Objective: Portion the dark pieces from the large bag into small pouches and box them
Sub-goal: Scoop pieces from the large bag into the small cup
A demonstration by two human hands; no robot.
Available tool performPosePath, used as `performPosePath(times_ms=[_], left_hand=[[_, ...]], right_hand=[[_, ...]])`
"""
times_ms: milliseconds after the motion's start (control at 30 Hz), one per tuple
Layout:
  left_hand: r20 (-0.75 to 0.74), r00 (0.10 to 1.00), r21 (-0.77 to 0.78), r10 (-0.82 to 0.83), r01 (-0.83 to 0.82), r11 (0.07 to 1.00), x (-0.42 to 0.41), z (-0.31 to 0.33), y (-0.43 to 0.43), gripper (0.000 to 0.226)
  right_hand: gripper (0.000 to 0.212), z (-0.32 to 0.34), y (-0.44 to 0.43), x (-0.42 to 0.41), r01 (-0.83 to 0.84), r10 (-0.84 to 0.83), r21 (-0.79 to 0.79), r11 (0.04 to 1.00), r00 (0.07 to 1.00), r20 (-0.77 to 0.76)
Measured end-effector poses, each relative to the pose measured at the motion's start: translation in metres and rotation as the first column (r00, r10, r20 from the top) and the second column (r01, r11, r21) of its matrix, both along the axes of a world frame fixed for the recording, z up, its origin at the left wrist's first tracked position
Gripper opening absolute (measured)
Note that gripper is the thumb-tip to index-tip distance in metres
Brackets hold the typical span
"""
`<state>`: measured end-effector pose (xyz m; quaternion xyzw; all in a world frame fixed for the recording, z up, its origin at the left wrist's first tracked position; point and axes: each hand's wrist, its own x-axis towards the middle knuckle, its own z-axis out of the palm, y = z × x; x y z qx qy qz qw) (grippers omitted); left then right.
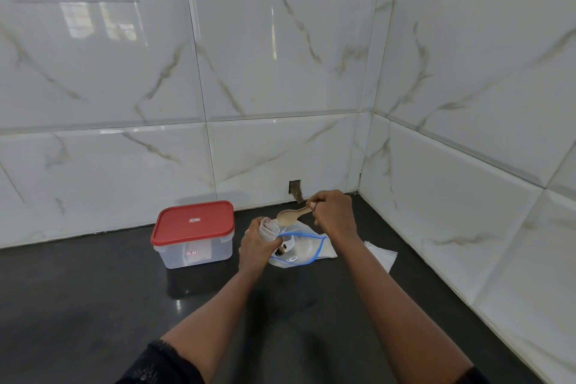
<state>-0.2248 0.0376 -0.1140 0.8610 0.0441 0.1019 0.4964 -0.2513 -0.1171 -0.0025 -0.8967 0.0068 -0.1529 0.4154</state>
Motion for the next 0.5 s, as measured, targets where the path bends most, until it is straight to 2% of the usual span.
performPosePath(times_ms=[100,200,333,400,500], left_hand=[[0.002,1.0,0.0,0.004,-0.004,1.0,0.0,0.002,0.001,0.066],[0.011,1.0,0.023,0.013,-0.013,1.0,-0.001,0.0,-0.001,0.062],[0.023,1.0,0.062,0.019,-0.021,0.998,-0.002,-0.005,-0.002,0.058],[0.038,0.999,0.065,0.012,-0.015,0.998,-0.002,-0.005,-0.002,0.056],[0.068,0.998,0.1,-0.015,0.008,0.995,-0.002,-0.004,0.0,0.05]], right_hand=[[0.024,0.009,-0.009,0.003,0.08,-0.095,-0.118,0.99,0.987,-0.13],[0.011,0.007,-0.012,0.001,0.084,-0.153,-0.235,0.968,0.944,-0.294],[0.021,-0.024,-0.002,0.001,0.008,-0.089,-0.188,0.982,0.898,-0.43],[0.004,-0.043,0.005,-0.001,0.016,-0.091,-0.165,0.986,0.883,-0.46],[0.023,-0.07,0.017,0.002,0.044,-0.047,-0.018,0.999,0.893,-0.448]])
